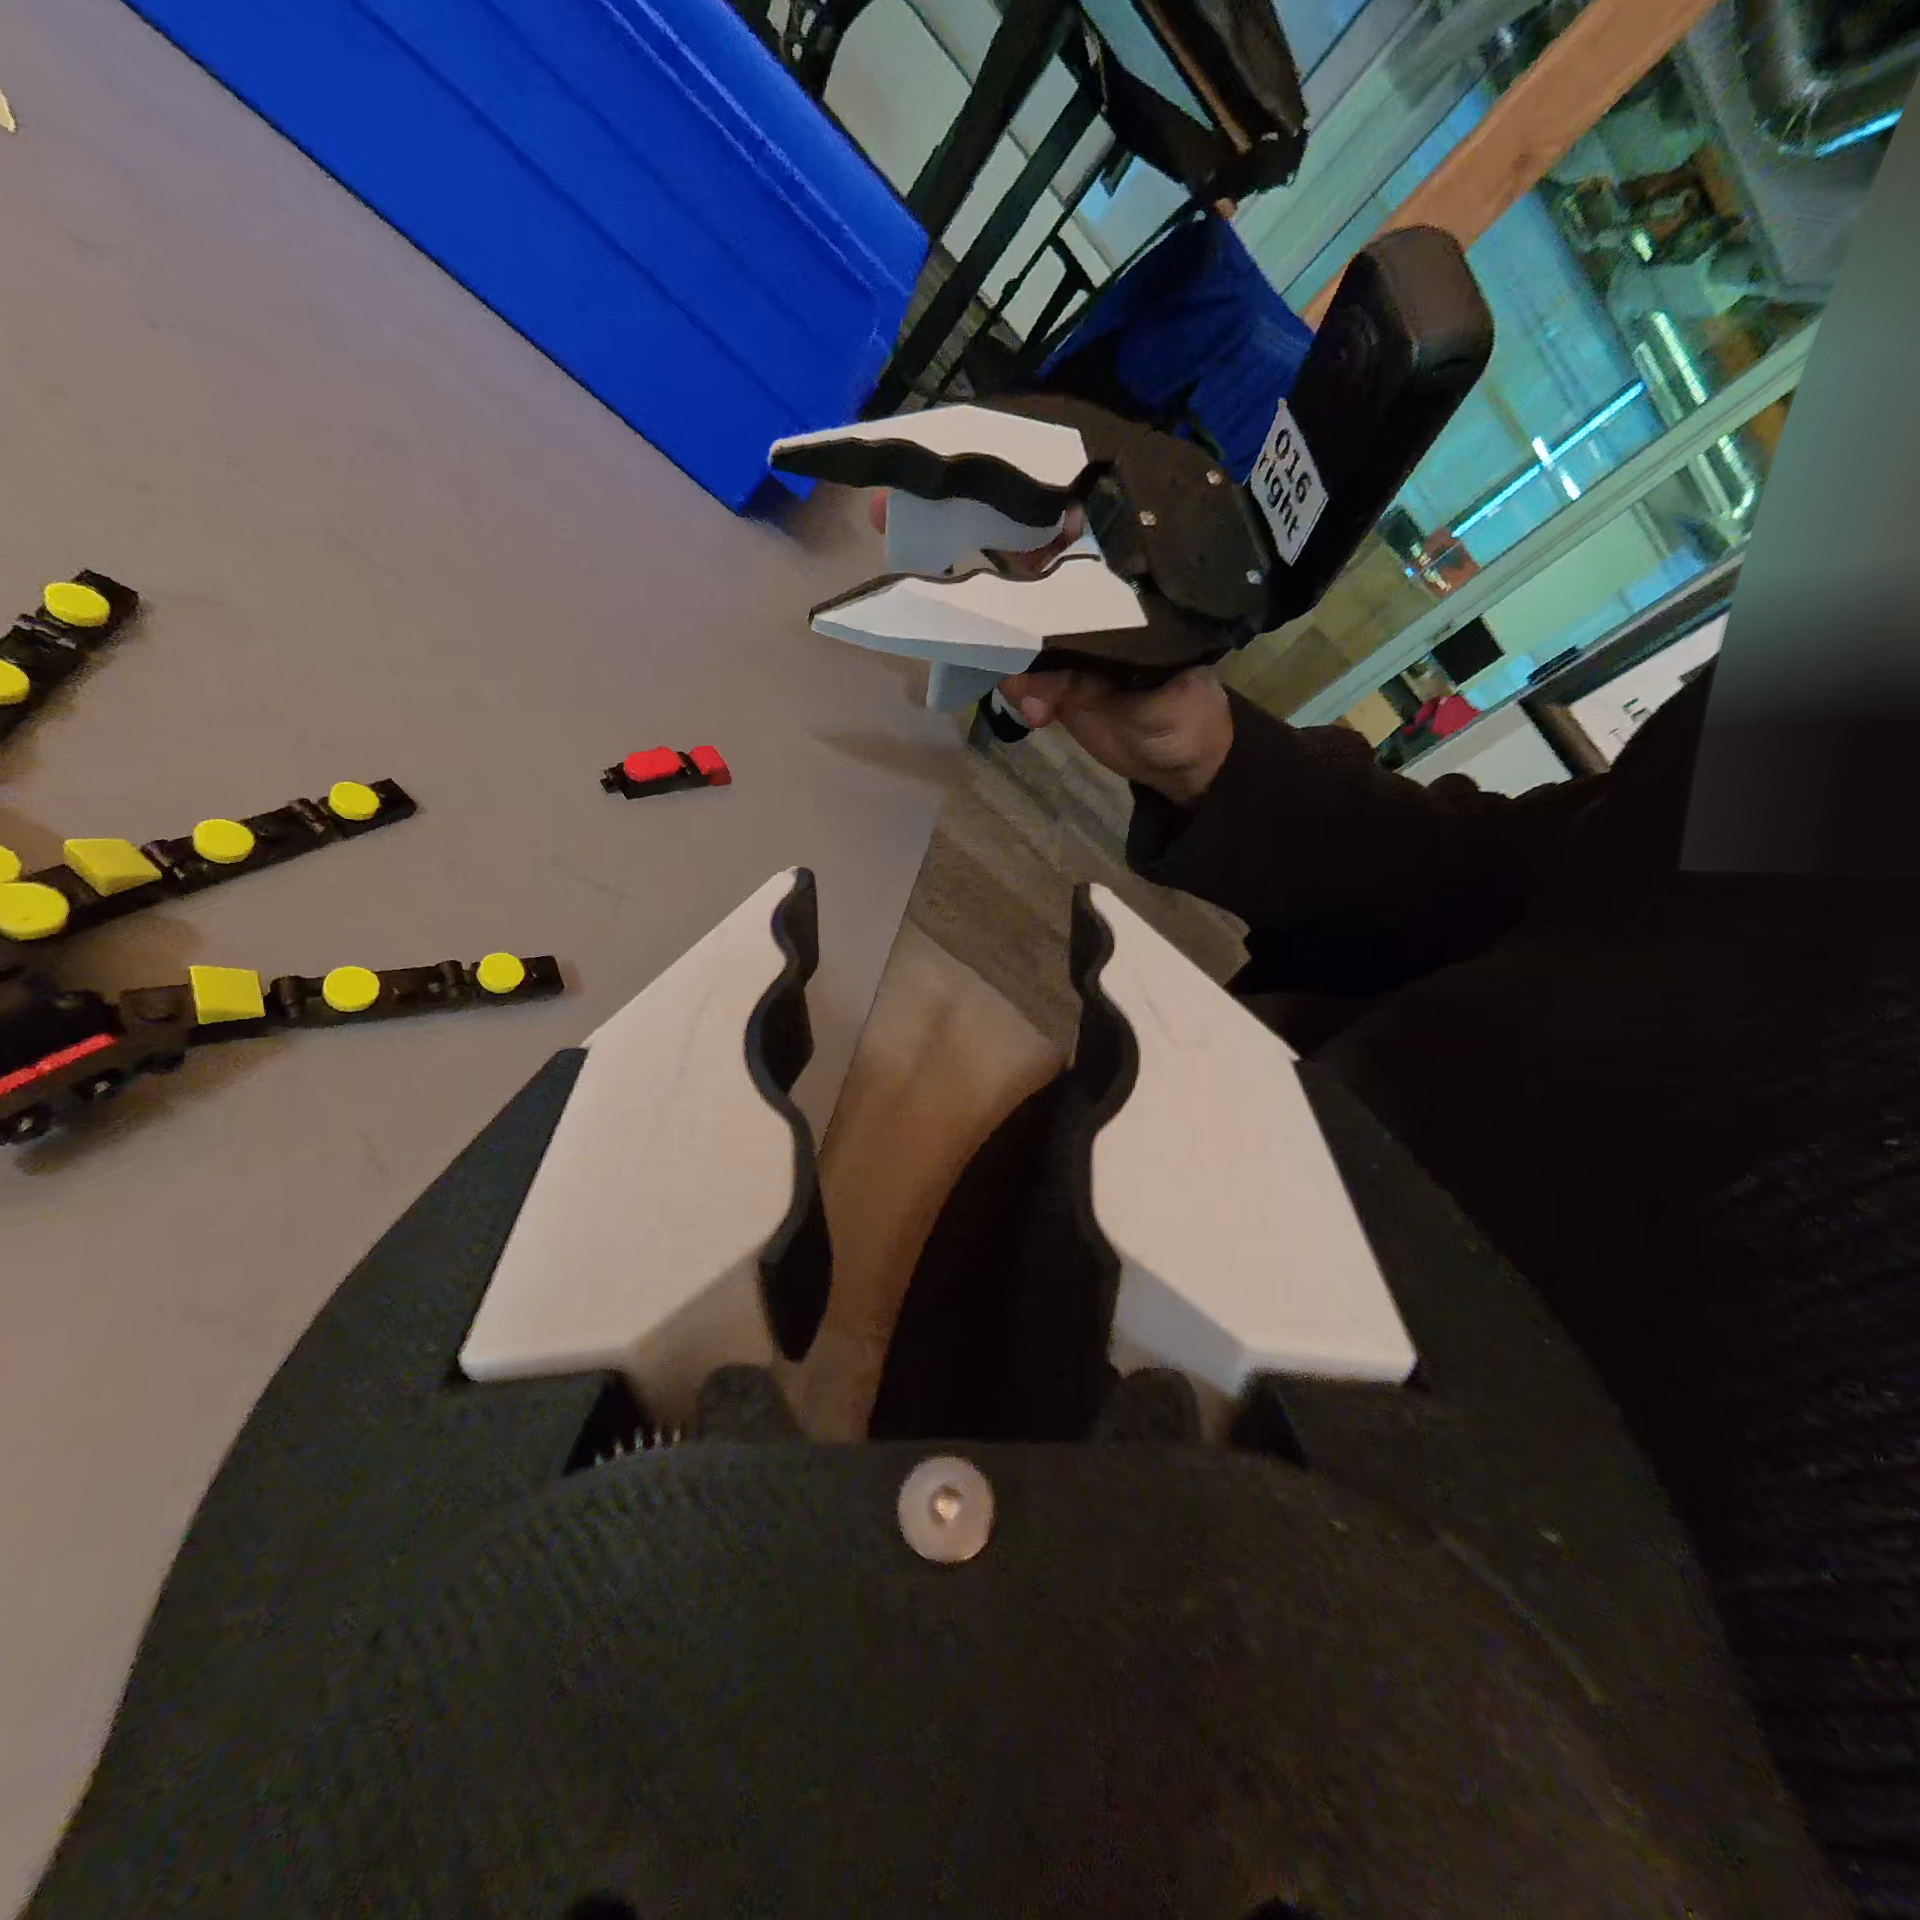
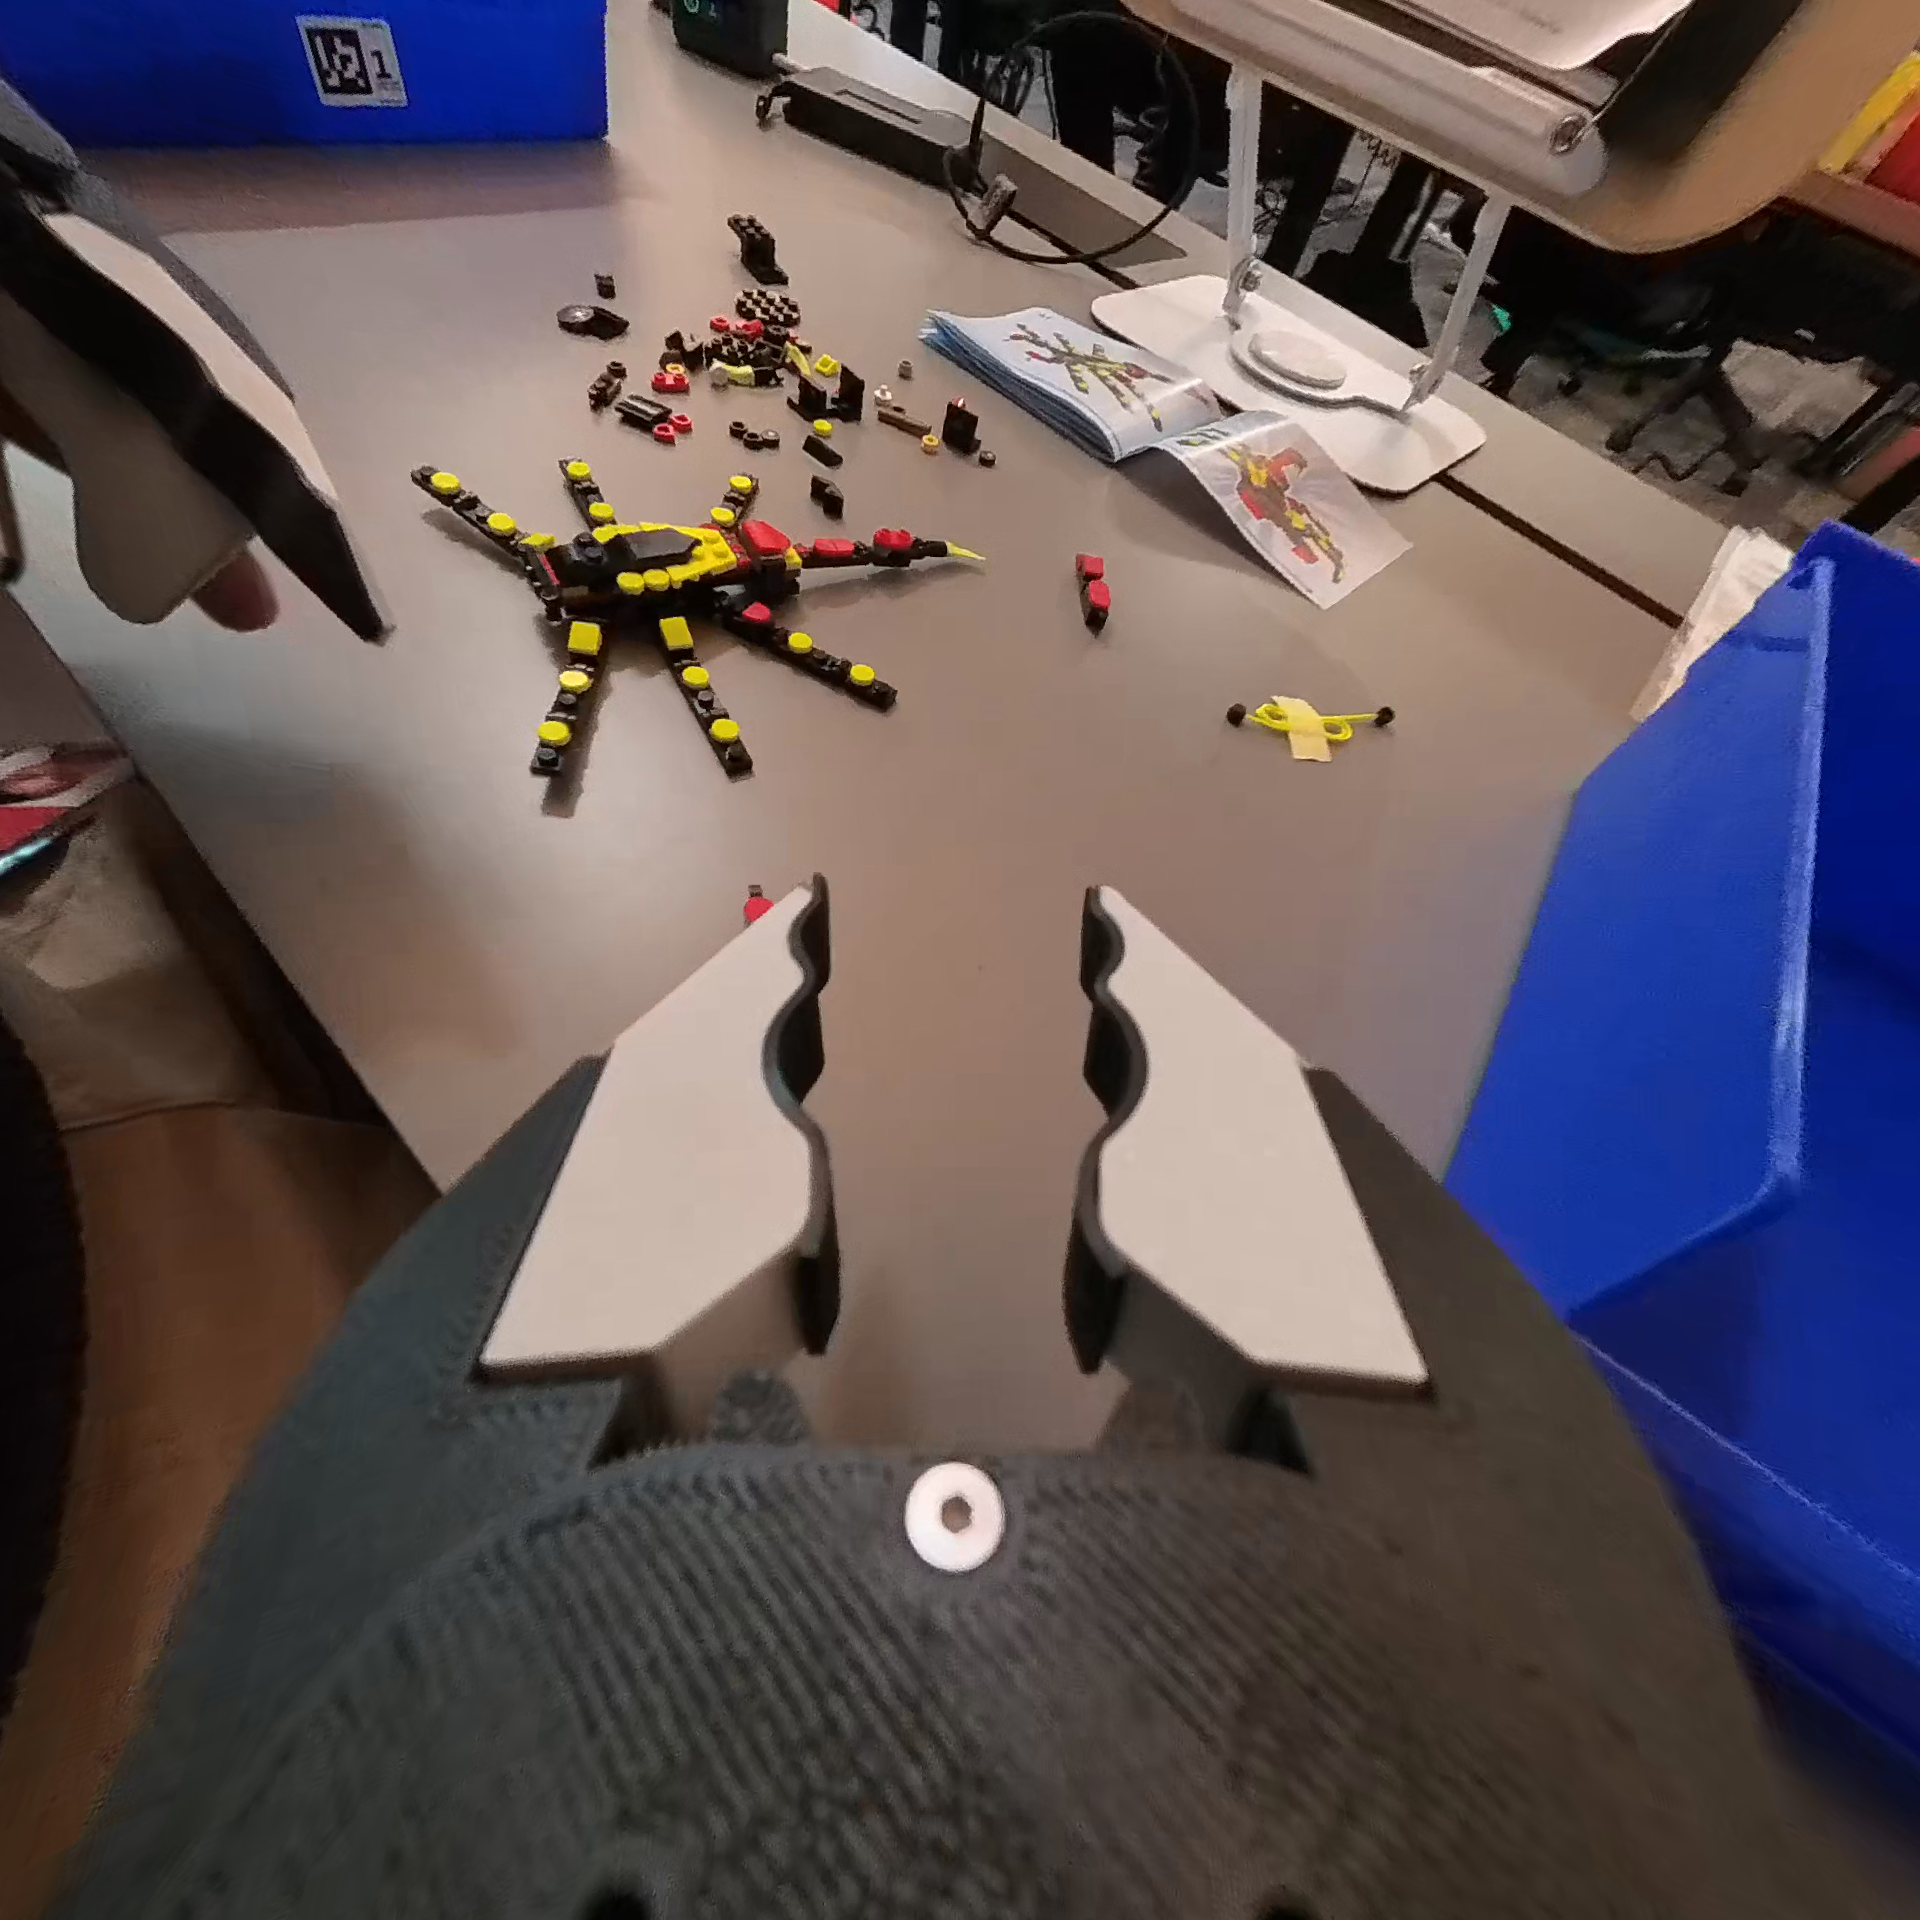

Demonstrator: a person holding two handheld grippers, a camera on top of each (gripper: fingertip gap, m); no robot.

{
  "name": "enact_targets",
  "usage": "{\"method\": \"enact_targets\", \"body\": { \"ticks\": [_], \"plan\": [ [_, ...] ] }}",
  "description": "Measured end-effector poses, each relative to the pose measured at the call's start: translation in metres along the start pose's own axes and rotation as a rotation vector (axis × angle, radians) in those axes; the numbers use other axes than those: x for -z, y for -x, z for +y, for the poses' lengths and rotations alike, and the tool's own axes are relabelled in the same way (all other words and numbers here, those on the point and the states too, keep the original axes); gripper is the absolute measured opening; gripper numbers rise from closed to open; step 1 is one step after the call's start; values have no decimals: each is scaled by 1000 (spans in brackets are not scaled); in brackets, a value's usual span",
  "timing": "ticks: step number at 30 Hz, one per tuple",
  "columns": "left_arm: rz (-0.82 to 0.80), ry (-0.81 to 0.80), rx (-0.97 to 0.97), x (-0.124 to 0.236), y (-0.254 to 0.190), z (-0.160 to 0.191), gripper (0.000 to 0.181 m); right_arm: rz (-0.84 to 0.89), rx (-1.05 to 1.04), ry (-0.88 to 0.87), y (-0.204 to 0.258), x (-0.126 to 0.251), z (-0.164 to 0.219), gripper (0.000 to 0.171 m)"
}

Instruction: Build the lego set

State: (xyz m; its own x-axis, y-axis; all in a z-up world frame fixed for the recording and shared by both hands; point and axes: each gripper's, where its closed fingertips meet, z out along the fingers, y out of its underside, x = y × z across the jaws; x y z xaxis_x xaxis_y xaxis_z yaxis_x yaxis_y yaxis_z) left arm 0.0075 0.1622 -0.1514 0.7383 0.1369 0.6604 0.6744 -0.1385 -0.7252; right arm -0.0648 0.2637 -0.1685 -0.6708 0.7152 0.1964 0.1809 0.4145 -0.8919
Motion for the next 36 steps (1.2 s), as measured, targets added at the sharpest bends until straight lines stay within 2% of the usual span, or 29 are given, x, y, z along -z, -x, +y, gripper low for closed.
{"method": "enact_targets", "body": {
  "ticks": [9, 14, 16, 20, 25, 30, 32, 36],
  "plan": [
    [65, -59, 147, 3, 7, -10, 46, -30, -38, -28, -2, -13, 1, 40],
    [7, -89, 158, 12, 19, -15, 44, -107, 2, -295, 5, -4, -44, 22],
    [-55, -92, 128, 17, 27, -16, 43, -145, -45, -322, 2, -5, -48, 23],
    [-100, -91, 107, 20, 38, -18, 42, -190, -137, -335, -5, -10, -48, 30],
    [-68, -103, 180, 20, 38, -17, 41, -228, -122, -297, -1, -21, -52, 33],
    [-150, -88, 83, 28, 31, -10, 41, -297, -127, -312, 15, -20, -66, 33],
    [-168, -85, 55, 32, 25, -5, 41, -290, -118, -303, 19, -19, -67, 34],
    [-206, -76, -14, 38, 17, 1, 39, -194, -122, -213, 12, -24, -58, 24]
  ]
}}
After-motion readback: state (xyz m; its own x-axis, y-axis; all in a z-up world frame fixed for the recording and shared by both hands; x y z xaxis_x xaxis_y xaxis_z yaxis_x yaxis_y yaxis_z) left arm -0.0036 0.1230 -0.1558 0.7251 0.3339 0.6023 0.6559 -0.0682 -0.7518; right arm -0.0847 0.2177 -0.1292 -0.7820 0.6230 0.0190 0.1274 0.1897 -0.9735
